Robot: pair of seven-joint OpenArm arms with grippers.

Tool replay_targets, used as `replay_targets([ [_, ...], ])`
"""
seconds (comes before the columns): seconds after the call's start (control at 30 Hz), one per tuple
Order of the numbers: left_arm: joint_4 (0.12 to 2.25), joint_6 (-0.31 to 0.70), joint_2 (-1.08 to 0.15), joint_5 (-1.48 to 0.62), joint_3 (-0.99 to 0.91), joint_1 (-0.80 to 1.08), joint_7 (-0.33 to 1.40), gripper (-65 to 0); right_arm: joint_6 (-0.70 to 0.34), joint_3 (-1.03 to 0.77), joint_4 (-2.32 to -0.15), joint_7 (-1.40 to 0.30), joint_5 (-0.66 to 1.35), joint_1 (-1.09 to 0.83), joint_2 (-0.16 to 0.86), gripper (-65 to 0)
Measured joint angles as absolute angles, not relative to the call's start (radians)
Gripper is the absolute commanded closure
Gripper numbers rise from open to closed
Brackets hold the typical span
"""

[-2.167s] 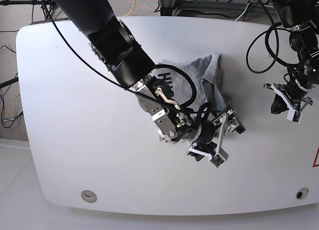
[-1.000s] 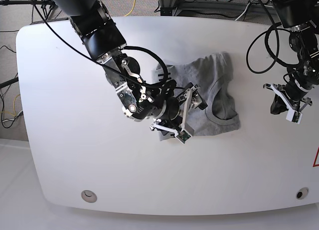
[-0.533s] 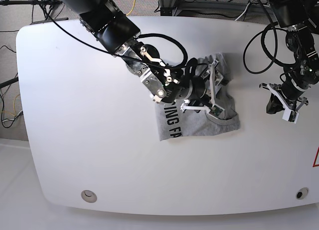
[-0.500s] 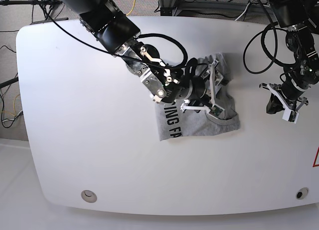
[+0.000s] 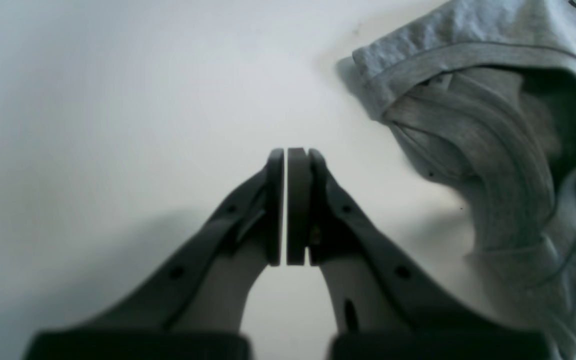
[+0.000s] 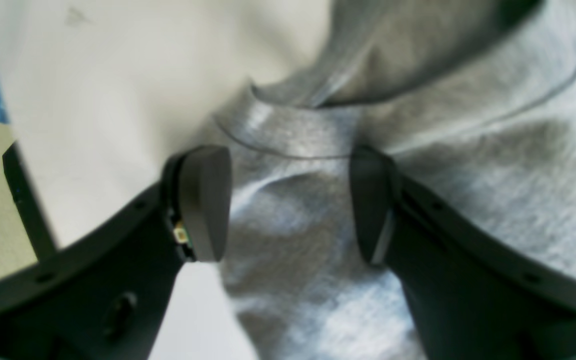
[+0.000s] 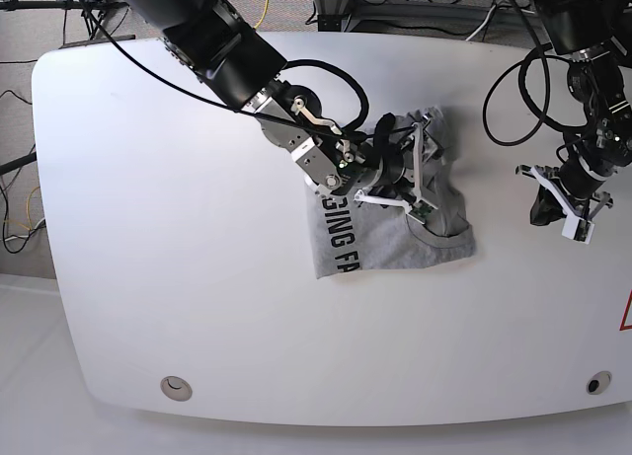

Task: Fold the T-shirt properly
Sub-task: 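Move the left gripper onto the shirt's sleeve edge and grasp it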

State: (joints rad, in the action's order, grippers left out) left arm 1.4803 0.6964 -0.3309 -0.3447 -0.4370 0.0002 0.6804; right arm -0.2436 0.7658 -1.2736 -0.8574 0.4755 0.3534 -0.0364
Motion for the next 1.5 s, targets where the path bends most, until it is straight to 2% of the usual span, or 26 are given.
replay_targets([
  [0.17,1.480,0.696,-0.331,-0.346,-0.439,0.000,0.680,0.0,-0.254,0.766,-1.220,-0.810,0.479,0.368,-0.046,-35.5],
  [0.57,1.481,0.696,-0.331,-0.345,-0.436,-0.001,0.681,0.0,-0.248,0.768,-1.201,-0.800,0.477,0.411,-0.139,-35.3],
  [0.83,1.498,0.696,-0.330,-0.340,-0.437,-0.028,0.752,0.0,-0.243,0.757,-1.205,-0.807,0.476,0.485,-0.127,-35.1],
  [1.07,1.620,0.695,-0.292,-0.356,-0.441,-0.072,0.815,0.0,-0.251,0.686,-1.202,-0.803,0.476,0.540,-0.079,-34.8],
  [1.13,1.657,0.692,-0.254,-0.348,-0.441,-0.070,0.855,0.0,-0.246,0.665,-1.199,-0.807,0.476,0.562,-0.057,-32.9],
  [1.23,1.720,0.693,-0.188,-0.344,-0.418,-0.053,0.912,0.0,-0.245,0.631,-1.185,-0.803,0.474,0.599,-0.027,-23.8],
  [1.33,1.777,0.698,-0.138,-0.349,-0.383,-0.042,0.952,0.0,-0.243,0.606,-1.161,-0.802,0.473,0.637,-0.007,-4.2],
  [1.37,1.796,0.707,-0.124,-0.358,-0.375,-0.042,0.963,0.0,-0.244,0.596,-1.147,-0.799,0.474,0.649,-0.002,0.0],
  [1.5,1.842,0.704,-0.091,-0.364,-0.375,-0.025,1.011,0.0,-0.242,0.559,-1.076,-0.796,0.473,0.685,0.003,-2.3],
])
